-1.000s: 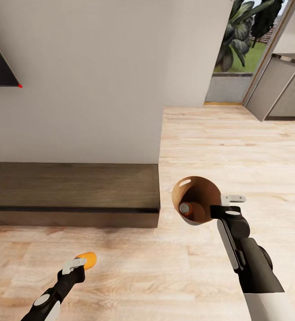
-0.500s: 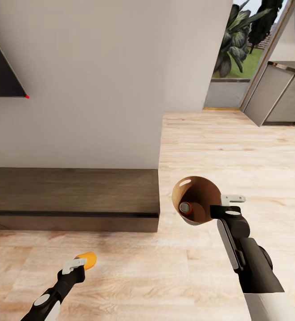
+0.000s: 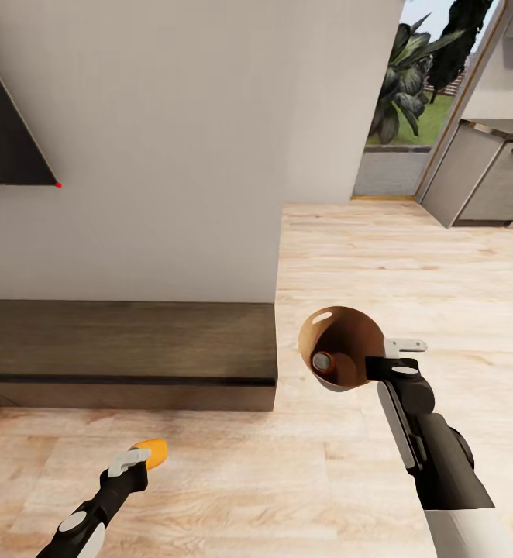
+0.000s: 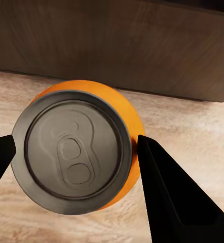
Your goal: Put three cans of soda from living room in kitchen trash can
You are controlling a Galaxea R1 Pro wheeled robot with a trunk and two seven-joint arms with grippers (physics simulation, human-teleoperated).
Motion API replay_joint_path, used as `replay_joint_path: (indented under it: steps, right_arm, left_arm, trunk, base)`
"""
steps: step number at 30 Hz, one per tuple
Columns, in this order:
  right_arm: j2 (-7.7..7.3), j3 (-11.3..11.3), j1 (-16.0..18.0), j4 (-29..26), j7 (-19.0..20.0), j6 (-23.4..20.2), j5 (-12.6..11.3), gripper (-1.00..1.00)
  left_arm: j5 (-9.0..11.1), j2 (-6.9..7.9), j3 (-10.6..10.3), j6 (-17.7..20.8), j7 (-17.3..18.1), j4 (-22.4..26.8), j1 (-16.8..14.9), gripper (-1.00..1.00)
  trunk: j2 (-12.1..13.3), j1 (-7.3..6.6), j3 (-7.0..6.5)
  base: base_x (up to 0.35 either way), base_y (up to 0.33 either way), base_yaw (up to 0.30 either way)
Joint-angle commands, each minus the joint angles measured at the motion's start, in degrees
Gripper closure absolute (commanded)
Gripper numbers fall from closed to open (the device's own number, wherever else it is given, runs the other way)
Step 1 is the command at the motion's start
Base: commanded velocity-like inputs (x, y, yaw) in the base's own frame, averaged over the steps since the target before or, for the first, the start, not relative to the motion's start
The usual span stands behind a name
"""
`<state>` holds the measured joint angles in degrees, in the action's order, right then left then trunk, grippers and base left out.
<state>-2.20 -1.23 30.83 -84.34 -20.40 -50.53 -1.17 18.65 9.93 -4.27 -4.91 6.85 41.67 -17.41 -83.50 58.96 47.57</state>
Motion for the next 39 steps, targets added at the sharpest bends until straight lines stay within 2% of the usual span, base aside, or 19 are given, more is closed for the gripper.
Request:
replay_joint_path:
  steps: [1, 34, 39]
  right_arm:
    - [0.00, 0.0, 0.0, 0.0, 0.1, 0.0, 0.5, 1.00]
    - [0.00, 0.0, 0.0, 0.0, 0.1, 0.0, 0.5, 1.00]
    - [0.01, 0.0, 0.0, 0.0, 0.1, 0.0, 0.5, 1.00]
  left_arm:
    - [-0.1, 0.00, 0.0, 0.0, 0.0, 0.0, 0.0, 1.00]
    - [-0.1, 0.00, 0.0, 0.0, 0.0, 0.0, 0.0, 1.00]
    - [-0.1, 0.00, 0.1, 0.0, 0.0, 0.1, 0.0, 1.00]
  trunk:
    - [0.4, -0.23, -0.29]
    - [13.7, -7.48, -9.32]
    - [13.7, -7.48, -9.75]
  base:
    - [0.000, 0.000, 0.000]
    - [0.000, 0.000, 0.000]
    - [0.000, 0.000, 0.000]
